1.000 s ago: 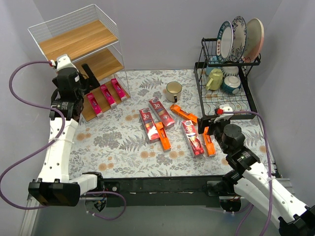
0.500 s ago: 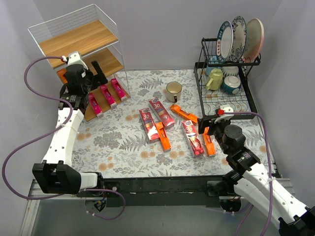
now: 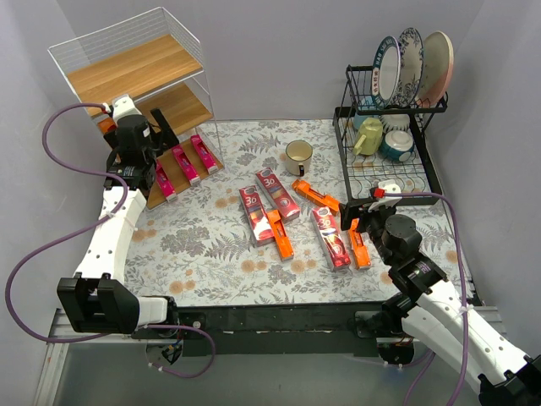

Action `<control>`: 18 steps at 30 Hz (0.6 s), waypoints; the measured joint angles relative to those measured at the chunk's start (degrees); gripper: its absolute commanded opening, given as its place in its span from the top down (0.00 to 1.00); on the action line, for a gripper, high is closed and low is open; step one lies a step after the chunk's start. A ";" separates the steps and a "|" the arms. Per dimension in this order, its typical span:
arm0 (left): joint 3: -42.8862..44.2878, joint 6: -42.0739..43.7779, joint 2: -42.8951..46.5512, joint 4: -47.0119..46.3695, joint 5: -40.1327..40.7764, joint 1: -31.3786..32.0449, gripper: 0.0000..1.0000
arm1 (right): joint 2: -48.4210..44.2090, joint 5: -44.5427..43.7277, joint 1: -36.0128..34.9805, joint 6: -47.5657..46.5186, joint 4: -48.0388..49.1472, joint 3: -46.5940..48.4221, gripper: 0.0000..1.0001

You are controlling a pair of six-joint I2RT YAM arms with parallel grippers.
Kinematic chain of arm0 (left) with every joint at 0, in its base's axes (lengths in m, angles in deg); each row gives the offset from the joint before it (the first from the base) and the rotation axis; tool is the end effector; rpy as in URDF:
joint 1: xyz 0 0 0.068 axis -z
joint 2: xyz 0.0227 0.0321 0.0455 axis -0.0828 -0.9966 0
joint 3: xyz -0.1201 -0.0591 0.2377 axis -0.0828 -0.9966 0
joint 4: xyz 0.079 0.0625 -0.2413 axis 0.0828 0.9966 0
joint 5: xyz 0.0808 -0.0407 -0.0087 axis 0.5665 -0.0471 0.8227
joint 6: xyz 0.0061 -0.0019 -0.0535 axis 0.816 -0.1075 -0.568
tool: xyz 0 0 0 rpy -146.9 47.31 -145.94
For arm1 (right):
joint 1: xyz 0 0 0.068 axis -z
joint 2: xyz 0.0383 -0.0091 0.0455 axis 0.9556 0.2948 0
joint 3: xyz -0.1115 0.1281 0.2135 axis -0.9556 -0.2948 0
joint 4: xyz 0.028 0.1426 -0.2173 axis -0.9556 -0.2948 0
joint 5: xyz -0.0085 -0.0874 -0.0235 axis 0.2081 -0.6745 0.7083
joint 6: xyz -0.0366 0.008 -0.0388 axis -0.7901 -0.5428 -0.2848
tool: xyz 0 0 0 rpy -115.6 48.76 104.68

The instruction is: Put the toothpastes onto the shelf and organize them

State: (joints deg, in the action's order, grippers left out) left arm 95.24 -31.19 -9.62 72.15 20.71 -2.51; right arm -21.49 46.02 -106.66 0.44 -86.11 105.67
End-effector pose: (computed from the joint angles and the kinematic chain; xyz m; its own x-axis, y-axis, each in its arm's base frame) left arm 0.2934 -0.0002 0.3831 0.0146 -0.7909 -0.6117 -0.4432 0.5433 -0.7130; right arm 0.1356 0.0760 0.2773 -0.0741 0.0384 -0.9965 -0.2311 0.9714 0.0546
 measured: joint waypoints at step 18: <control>-0.09 -0.55 0.72 0.55 3.02 0.00 0.02 | -0.44 0.00 0.00 0.00 0.00 -0.02 0.10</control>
State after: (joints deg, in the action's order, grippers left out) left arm 95.16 -31.74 -8.90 72.70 23.72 -2.51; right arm -21.93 46.02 -106.66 0.44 -86.11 105.64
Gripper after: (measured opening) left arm 0.981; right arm 0.898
